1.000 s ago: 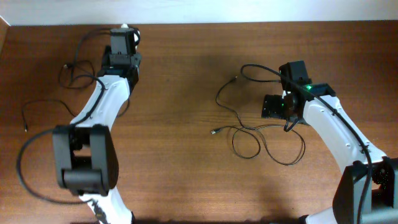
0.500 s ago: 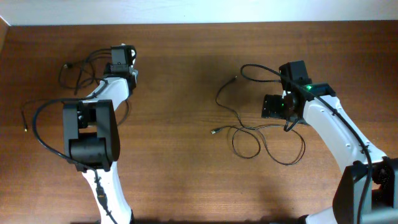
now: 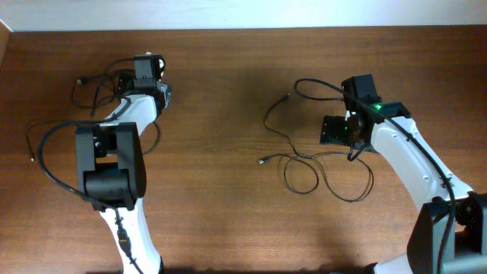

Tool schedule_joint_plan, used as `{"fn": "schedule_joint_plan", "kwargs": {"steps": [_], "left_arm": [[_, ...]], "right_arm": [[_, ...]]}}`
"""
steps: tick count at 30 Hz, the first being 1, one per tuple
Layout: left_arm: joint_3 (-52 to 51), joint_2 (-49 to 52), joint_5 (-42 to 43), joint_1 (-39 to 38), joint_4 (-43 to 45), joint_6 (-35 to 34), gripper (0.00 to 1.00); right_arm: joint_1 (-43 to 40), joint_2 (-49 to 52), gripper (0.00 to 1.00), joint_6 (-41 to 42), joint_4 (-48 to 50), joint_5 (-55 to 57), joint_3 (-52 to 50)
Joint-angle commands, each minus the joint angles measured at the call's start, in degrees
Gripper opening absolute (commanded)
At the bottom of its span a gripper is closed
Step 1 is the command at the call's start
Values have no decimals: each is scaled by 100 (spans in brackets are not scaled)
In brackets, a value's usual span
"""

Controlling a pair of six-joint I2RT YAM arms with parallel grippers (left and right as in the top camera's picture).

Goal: Untangle cables

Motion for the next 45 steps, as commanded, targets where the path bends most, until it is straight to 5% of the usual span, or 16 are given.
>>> {"fn": "schedule_joint_plan", "kwargs": {"steps": [1, 7, 19, 25, 37, 43, 44, 45], "left_arm": [[35, -844, -85, 17, 15, -48, 99], [35, -1884, 262, 11, -203, -981, 99], [31, -2653, 4476, 7, -2706, -1508, 99], [-361, -2575, 4590, -245, -3692, -1508, 99], [-874, -2514, 4570, -678, -3554, -1510, 99], [-876, -2514, 4570, -675, -3521, -1510, 99], [-876, -2514, 4570, -675, -3519, -1510, 99], [-876, -2514, 4570, -675, -3519, -1510, 99]], "right_arm": [[-15, 44, 98, 68, 0, 70, 2], [-15, 44, 98, 68, 0, 70, 2], [-15, 44, 98, 68, 0, 70, 2], [-15, 44, 98, 68, 0, 70, 2], [-15, 44, 98, 72, 70, -4, 2], [35, 52, 99, 66, -369, -2186, -28], [79, 52, 78, 68, -369, -2212, -57], [140, 52, 45, 68, -369, -2210, -96]]}}
